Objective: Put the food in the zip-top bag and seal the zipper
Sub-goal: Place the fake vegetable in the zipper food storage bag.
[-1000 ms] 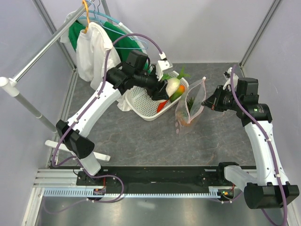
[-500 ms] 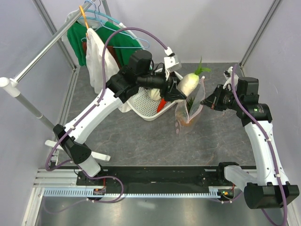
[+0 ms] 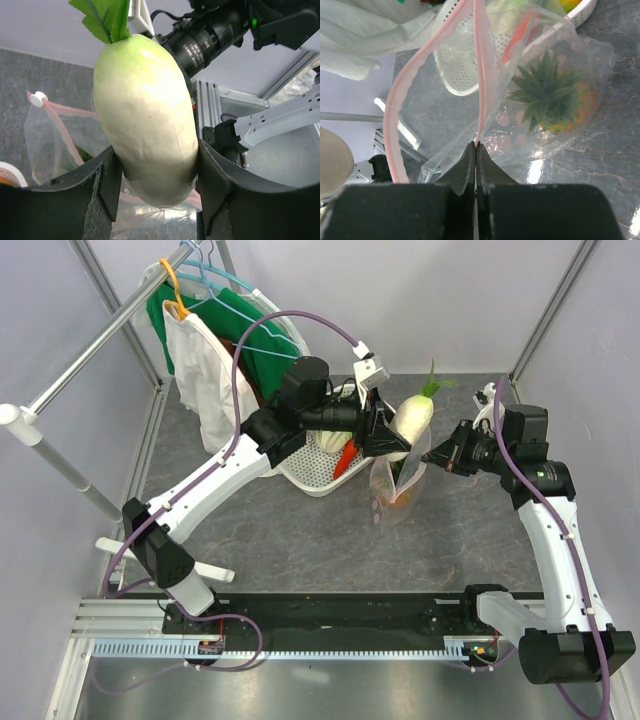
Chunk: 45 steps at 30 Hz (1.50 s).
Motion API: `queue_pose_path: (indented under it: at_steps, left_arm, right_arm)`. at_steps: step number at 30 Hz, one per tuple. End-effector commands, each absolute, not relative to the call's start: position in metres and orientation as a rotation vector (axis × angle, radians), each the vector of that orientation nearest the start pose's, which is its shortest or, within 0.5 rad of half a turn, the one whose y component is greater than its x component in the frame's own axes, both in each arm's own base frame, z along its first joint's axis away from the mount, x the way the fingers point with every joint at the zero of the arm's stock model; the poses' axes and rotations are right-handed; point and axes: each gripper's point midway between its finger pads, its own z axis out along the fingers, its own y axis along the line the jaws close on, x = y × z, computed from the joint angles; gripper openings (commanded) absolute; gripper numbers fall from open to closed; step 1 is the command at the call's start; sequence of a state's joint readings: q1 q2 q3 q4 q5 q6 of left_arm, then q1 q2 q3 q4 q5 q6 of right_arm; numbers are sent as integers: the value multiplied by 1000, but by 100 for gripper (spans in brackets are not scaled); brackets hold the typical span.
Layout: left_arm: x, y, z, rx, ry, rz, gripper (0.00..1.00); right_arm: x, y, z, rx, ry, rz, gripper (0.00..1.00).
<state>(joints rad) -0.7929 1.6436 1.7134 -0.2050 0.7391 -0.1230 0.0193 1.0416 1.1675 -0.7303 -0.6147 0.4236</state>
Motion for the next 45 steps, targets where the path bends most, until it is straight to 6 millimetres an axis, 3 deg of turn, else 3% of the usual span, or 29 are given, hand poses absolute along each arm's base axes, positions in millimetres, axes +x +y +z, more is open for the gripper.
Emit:
queue_pose_path:
  at_steps: [1,3,9,20,29,30,32,37,45]
  left_arm:
    - [234,-433,413,1102,1375,-1362,36]
    - [233,-436,409,1099,1384,-1357,37]
    - [248,-437,369,1042,1526,-1270,40]
    - [251,-426,325,1003,1685,-1183,43]
    - [235,-415,327,1063,1650,-1141,51]
    - [234,-414,327,1068,1646,-1139,54]
    - [232,-410,329,1073,1649,-1128,70]
    - [231,-403,333,1092,1642,-1092,89]
    - [230,-399,335,1112,1647,-1070,92]
  right_arm:
    - [272,127,301,59,2120,981,0]
    - [272,130,309,58,2098,1010,0]
    - [268,133,327,55,2054,1045,0]
    - [266,136,330,63,2050,1070,0]
    - [265,138,334,63,2035,1089,0]
    - [265,137,334,64,2036,1087,0]
    - [264,138,336,59,2031,1087,0]
    - [264,138,338,50,2025,1085,0]
    - [262,139,344,28,2012,1095,0]
